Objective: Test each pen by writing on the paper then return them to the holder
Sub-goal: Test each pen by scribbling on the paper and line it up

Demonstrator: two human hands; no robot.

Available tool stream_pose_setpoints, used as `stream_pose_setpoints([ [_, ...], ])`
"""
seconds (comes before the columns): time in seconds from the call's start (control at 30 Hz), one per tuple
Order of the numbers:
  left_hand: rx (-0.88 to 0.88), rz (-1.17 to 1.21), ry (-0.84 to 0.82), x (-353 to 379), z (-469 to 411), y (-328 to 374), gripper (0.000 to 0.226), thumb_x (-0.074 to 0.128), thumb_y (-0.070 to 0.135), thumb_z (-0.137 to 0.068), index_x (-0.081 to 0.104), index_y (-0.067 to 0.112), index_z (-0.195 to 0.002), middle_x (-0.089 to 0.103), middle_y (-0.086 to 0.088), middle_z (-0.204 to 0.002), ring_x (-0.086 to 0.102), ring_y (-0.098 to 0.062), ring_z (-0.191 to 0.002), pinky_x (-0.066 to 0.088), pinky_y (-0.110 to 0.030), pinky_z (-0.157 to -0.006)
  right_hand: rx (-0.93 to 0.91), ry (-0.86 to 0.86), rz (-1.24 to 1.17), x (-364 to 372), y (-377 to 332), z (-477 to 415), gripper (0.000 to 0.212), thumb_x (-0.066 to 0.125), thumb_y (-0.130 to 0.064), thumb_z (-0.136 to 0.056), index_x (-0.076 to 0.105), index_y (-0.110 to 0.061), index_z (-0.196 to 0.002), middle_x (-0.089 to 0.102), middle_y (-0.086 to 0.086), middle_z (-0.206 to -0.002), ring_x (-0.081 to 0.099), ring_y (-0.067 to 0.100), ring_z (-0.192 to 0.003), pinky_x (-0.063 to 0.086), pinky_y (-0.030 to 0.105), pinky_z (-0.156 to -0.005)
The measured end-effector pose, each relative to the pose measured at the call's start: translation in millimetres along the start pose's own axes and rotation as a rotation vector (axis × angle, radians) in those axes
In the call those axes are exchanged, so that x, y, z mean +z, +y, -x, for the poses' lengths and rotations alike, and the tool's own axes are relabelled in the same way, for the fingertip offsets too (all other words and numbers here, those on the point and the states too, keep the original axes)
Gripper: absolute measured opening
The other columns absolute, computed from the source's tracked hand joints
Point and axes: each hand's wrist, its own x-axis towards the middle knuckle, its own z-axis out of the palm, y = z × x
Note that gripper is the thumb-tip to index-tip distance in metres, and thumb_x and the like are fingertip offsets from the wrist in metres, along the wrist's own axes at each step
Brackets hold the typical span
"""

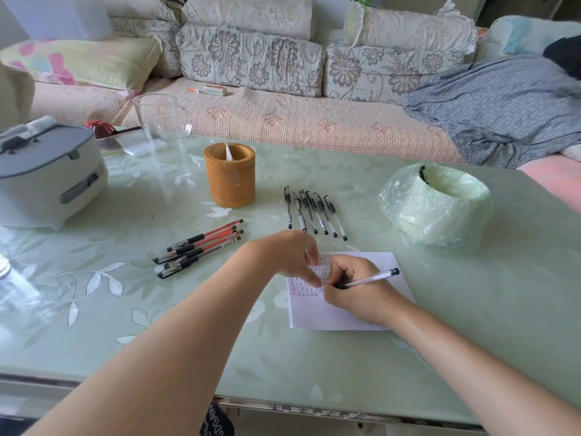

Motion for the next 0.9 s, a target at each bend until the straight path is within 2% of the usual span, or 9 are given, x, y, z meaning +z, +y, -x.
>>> stream_pose_setpoints([
  [0.17, 0.0, -0.003, -0.001, 0.4, -0.7, -1.4, 0.046, 0.084, 0.048, -0.066, 0.064, 0.028, -0.101, 0.059, 0.01, -0.099, 0.058, -0.015, -0.091, 0.051, -0.031, -0.08, -0.015, -0.011, 0.001, -0.8, 3.3, 0.6, 0.016, 0.064, -0.008, -0.072, 0.049, -0.007, -0.067, 0.047, -0.001, -0.06, 0.04, 0.013, -0.058, 0.031, 0.029, -0.058],
  [0.5, -0.002, 0.007, -0.001, 0.6, 1.1, -1.0, 0.047, 0.084, 0.048, -0.067, 0.063, 0.027, -0.104, 0.058, 0.009, -0.1, 0.057, -0.014, -0.089, 0.048, -0.028, -0.076, 0.003, -0.024, -0.032, -0.7, 2.2, -0.8, 0.015, 0.062, -0.012, -0.068, 0.048, -0.01, -0.066, 0.047, -0.001, -0.06, 0.04, 0.013, -0.057, 0.031, 0.03, -0.058],
  [0.67, -0.01, 0.011, -0.003, 0.4, 0.9, -0.1, 0.047, 0.084, 0.048, -0.067, 0.063, 0.028, -0.105, 0.059, 0.009, -0.1, 0.058, -0.015, -0.09, 0.049, -0.03, -0.078, 0.001, -0.043, -0.023, -1.9, 1.2, 0.6, 0.019, 0.065, -0.004, -0.076, 0.049, -0.009, -0.067, 0.048, -0.002, -0.061, 0.04, 0.012, -0.058, 0.032, 0.028, -0.059],
  [0.8, -0.015, 0.012, -0.008, 0.4, 0.4, -0.2, 0.047, 0.084, 0.048, -0.067, 0.063, 0.028, -0.103, 0.058, 0.01, -0.099, 0.058, -0.015, -0.091, 0.05, -0.03, -0.079, 0.017, -0.064, -0.034, -3.1, 0.4, 0.7, 0.018, 0.065, -0.008, -0.074, 0.05, -0.013, -0.065, 0.05, -0.003, -0.061, 0.042, 0.012, -0.058, 0.033, 0.027, -0.059],
  [0.9, -0.014, 0.026, -0.008, -0.1, 1.7, 0.2, 0.046, 0.084, 0.047, -0.067, 0.063, 0.029, -0.103, 0.059, 0.009, -0.099, 0.06, -0.014, -0.09, 0.05, -0.029, -0.078, 0.024, -0.06, -0.032, -2.8, -0.6, 0.7, 0.018, 0.065, -0.006, -0.073, 0.048, -0.009, -0.066, 0.047, -0.004, -0.06, 0.041, 0.012, -0.058, 0.032, 0.028, -0.058],
])
